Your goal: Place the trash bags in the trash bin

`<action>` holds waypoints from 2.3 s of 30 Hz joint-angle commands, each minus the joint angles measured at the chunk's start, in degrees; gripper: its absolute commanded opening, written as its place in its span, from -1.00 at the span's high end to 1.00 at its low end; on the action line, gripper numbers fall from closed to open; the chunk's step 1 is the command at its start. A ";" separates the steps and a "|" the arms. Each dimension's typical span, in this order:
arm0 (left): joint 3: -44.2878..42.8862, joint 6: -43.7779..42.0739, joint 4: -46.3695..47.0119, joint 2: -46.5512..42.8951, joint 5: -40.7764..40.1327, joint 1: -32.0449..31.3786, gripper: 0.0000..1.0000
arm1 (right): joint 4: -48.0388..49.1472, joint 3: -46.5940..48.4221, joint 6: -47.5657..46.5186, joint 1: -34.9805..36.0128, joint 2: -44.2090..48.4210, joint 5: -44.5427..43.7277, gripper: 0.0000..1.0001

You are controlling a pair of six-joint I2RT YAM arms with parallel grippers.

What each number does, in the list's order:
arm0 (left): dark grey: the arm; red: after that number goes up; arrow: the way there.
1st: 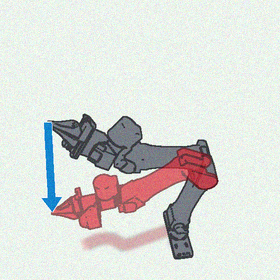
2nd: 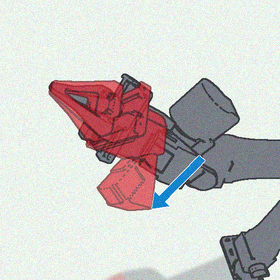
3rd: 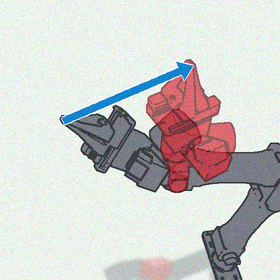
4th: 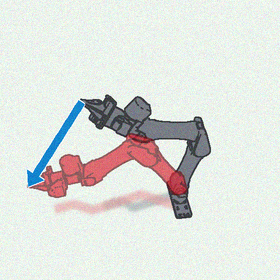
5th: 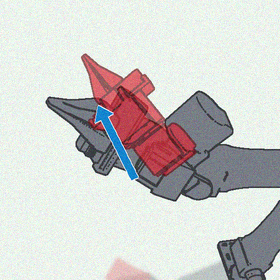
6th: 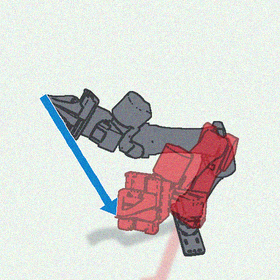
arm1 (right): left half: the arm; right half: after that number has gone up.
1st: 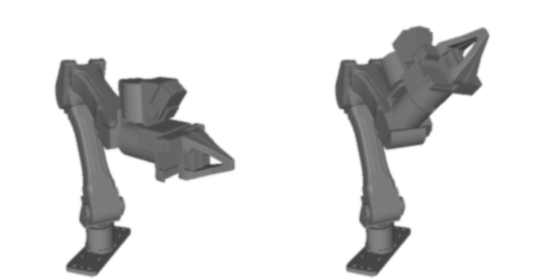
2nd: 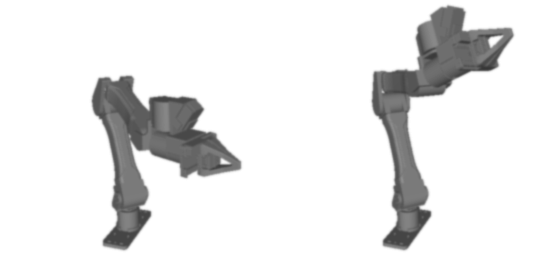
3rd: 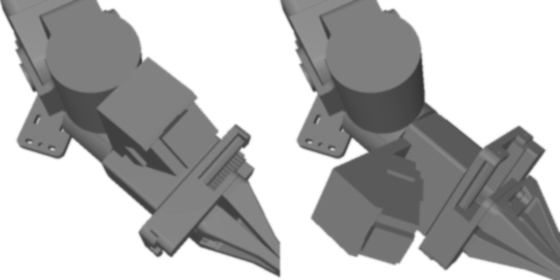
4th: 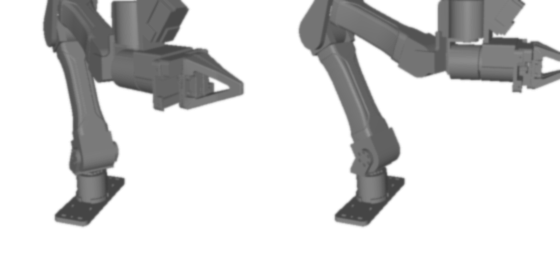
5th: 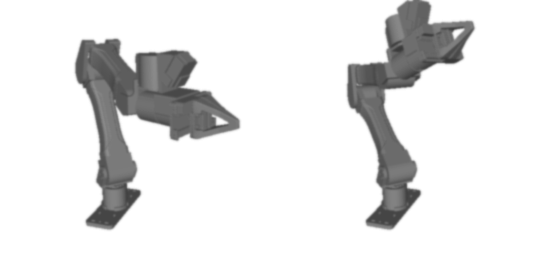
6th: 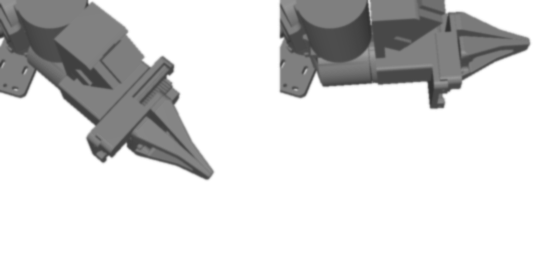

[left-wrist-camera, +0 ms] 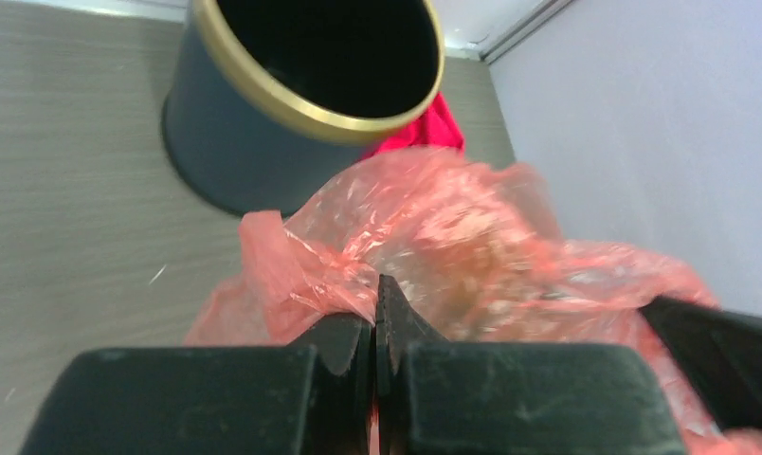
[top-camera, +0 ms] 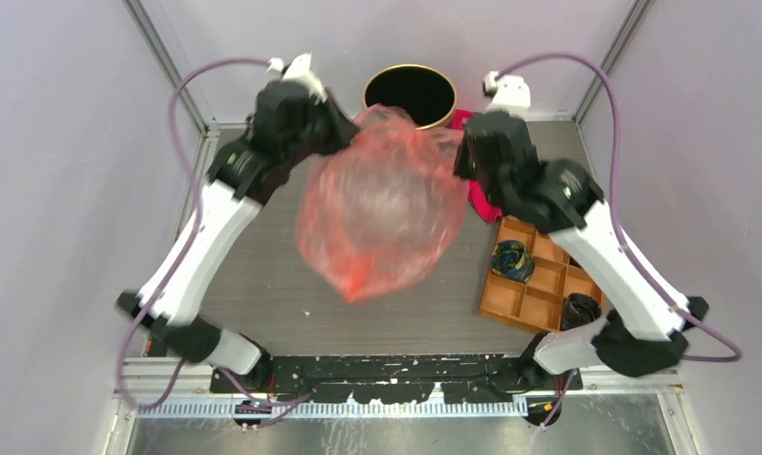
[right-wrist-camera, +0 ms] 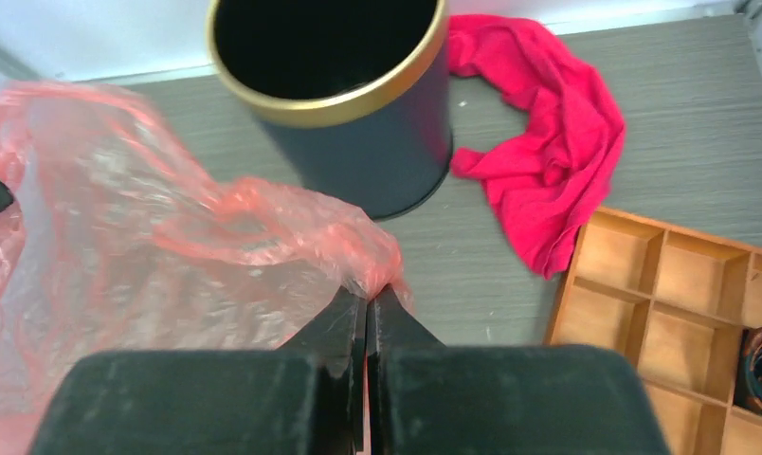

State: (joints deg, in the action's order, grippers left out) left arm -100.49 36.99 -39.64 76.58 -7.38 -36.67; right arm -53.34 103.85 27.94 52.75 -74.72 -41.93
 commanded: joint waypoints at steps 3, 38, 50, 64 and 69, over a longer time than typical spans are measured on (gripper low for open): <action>-39.08 1.75 -4.92 23.16 19.01 4.01 0.99 | -6.21 31.76 -6.69 -10.17 -12.49 9.87 0.99; 37.73 1.31 -2.77 -32.03 -6.11 -17.12 0.99 | 3.44 -33.13 13.73 17.80 18.73 -3.72 0.99; 16.82 -7.07 -5.37 -18.77 -13.72 -5.16 0.99 | -6.19 -19.05 8.13 7.80 14.34 -13.16 0.99; -3.58 -2.60 -2.22 -0.75 19.60 0.37 0.99 | -0.97 -12.06 -1.13 7.92 11.74 -1.48 0.43; -1.34 -4.91 -4.77 -4.60 20.52 0.40 0.99 | 1.99 -14.31 -7.79 7.92 15.07 0.50 -0.65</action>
State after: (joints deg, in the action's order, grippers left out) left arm -100.73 33.95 -43.51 76.84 9.39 -36.34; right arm -55.27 89.52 27.00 60.42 -62.85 -43.27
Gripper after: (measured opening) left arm 0.010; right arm 0.712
